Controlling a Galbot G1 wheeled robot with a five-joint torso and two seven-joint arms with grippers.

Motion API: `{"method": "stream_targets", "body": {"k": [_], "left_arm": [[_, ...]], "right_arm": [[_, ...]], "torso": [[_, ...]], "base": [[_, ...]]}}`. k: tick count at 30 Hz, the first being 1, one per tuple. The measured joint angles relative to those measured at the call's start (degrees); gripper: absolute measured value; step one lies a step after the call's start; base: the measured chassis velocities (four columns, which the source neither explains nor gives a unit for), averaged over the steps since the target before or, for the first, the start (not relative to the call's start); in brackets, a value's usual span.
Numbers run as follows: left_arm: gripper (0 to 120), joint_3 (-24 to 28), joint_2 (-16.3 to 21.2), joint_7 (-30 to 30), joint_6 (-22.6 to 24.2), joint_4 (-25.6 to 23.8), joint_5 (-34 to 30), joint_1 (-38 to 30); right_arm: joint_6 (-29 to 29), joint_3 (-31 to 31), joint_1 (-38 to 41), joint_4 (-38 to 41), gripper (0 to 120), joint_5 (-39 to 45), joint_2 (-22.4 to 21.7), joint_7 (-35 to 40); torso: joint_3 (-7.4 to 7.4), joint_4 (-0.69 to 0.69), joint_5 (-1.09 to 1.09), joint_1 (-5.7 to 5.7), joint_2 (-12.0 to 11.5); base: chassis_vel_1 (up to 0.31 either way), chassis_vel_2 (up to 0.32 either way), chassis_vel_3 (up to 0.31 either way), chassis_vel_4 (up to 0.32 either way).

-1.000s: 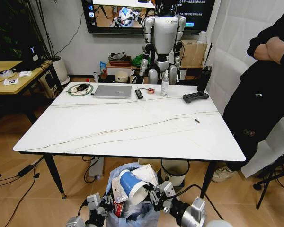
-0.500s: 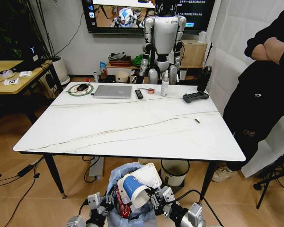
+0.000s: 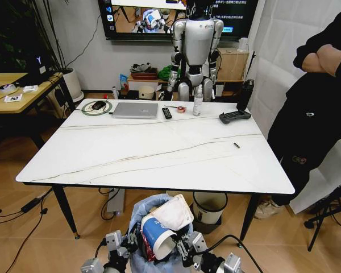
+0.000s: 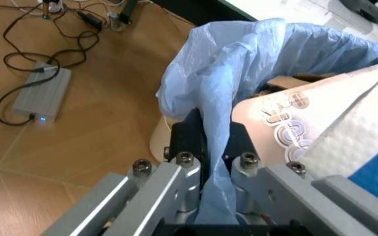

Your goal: Pick up the trash bin and place the trash from the table into it.

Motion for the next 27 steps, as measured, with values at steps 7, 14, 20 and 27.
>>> {"method": "stream_targets", "body": {"k": [7,14,20,27], "left_arm": [[0,0.11,-0.01,-0.01,0.02,0.0,0.0,0.13],[0,0.39,0.02,-0.2,0.09,0.06,0.06,0.28],[0,0.16,0.22,-0.33,0.16,-0.08,0.02,0.58],[0,-0.27,0.51,-0.38,0.18,-0.39,-0.47,0.58]], "right_arm": [[0.15,-0.42,0.37,-0.31,0,-0.56,0.36,-0.08],[0.39,-0.31,0.44,-0.42,23,-1.04,0.09,-0.08],[0.62,0.55,-0.09,-0.03,45,-1.16,-1.2,0.11],[1.11,4.1,-2.86,1.9,72,-1.11,-4.52,0.58]], "torso": [[0.0,0.0,0.0,0.0,0.0],[0.0,0.0,0.0,0.0,0.0],[0.0,0.0,0.01,0.0,0.0],[0.0,0.0,0.0,0.0,0.0]], "base": [[0.0,0.0,0.0,0.0],[0.0,0.0,0.0,0.0],[0.0,0.0,0.0,0.0],[0.0,0.0,0.0,0.0]]}}
